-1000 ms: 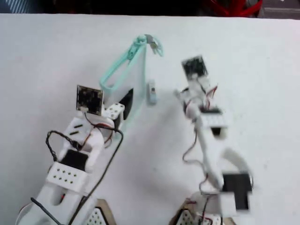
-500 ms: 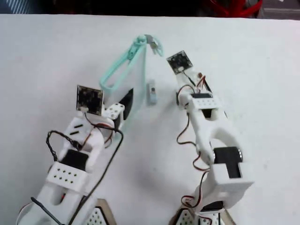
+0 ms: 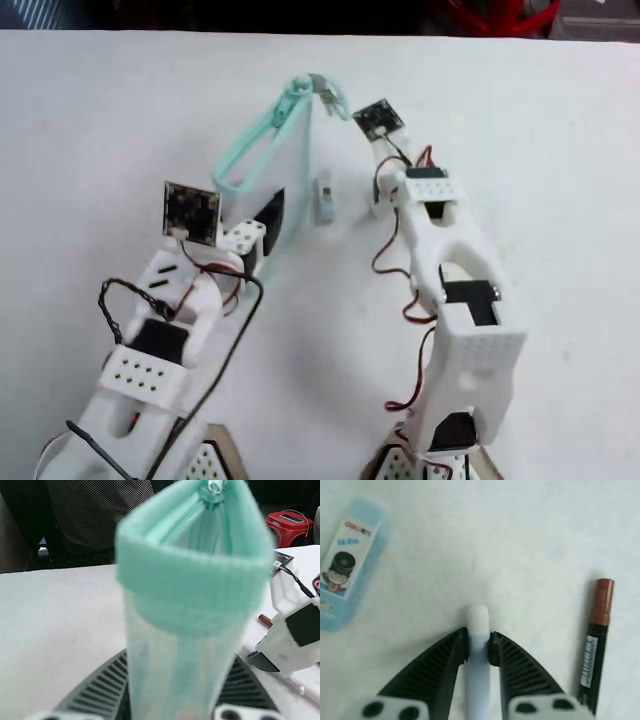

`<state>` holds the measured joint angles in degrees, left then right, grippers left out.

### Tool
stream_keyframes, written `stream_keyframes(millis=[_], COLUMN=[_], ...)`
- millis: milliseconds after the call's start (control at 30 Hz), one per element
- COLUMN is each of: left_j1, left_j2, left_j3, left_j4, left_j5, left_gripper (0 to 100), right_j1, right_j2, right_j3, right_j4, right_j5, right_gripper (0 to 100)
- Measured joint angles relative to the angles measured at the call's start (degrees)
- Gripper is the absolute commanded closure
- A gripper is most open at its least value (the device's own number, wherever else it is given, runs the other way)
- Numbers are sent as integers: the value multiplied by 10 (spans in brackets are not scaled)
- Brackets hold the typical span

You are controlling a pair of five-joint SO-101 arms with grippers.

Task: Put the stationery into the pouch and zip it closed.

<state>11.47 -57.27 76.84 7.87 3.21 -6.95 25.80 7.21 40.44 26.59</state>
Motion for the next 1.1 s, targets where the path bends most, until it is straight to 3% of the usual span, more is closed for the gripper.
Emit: stream_keyframes(millis=[167,367,533,800,1100], left_j1=[0,0,0,0,0], left_j2=[0,0,0,0,0], left_j3=[0,0,0,0,0], left_j4=[0,0,0,0,0], left_j5=[0,0,0,0,0], left_gripper=[797,797,797,797,797], right_j1=[10,45,53,41,18], right_j2=[0,-43,-158,-428,-540], right_j3=[-2,44,185,523,591], right_j4=[10,-17,-137,-440,-486], right_j5=[0,-62,-69,-71,-71], right_gripper=[981,981,981,981,981])
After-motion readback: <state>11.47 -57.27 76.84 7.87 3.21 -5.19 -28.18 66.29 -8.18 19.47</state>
